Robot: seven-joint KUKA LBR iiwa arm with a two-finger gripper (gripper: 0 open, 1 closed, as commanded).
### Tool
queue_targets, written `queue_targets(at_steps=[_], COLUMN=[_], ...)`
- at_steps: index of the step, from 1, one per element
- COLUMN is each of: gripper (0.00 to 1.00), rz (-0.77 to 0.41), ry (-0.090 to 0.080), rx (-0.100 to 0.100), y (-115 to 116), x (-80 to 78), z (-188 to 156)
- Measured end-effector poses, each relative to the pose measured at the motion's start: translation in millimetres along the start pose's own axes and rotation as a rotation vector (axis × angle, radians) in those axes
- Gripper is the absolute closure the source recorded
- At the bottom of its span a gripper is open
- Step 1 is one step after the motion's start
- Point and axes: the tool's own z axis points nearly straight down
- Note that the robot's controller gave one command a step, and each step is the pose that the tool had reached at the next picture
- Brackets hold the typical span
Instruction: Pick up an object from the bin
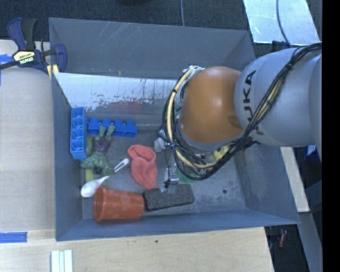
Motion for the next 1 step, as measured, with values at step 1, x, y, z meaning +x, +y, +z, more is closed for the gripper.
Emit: queue_targets(at_steps=[1], gripper=[0.00], rz=[-0.059], ry=[0.006], rx=[0.001], y=[-49.3], x=[33.0], z=[76.6])
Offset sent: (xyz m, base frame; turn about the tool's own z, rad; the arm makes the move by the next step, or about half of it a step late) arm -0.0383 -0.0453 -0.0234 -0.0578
